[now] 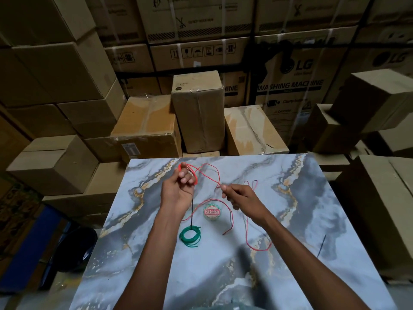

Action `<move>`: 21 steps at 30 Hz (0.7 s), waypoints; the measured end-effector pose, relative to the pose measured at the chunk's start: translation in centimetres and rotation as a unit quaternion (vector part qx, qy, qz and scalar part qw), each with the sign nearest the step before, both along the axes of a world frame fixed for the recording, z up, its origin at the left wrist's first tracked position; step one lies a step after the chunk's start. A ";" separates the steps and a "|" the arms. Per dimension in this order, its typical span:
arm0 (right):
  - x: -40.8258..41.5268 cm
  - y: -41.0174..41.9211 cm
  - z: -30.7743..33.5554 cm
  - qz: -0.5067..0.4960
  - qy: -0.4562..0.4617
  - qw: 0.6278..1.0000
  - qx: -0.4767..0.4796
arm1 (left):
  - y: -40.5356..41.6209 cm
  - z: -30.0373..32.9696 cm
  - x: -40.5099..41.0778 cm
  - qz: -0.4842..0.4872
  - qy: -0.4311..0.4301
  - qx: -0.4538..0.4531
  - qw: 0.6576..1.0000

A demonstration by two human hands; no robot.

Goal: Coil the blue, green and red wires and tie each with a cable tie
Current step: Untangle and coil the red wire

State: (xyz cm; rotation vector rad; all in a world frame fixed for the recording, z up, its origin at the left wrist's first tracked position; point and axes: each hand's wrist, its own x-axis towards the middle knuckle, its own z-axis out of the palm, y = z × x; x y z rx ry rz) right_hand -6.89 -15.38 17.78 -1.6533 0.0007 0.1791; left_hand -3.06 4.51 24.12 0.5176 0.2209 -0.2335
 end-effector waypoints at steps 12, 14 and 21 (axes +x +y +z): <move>-2.1 -1.7 -1.9 -0.026 0.026 0.998 0.041 | 0.9 -1.4 1.4 0.110 0.005 0.004 0.994; -2.3 -1.6 -1.7 -0.011 0.012 1.000 0.019 | 1.1 -1.4 1.6 0.117 0.006 0.004 0.993; -3.9 -1.4 -0.6 0.103 -0.043 0.974 -0.198 | 2.5 -1.2 2.1 0.162 -0.006 0.039 0.986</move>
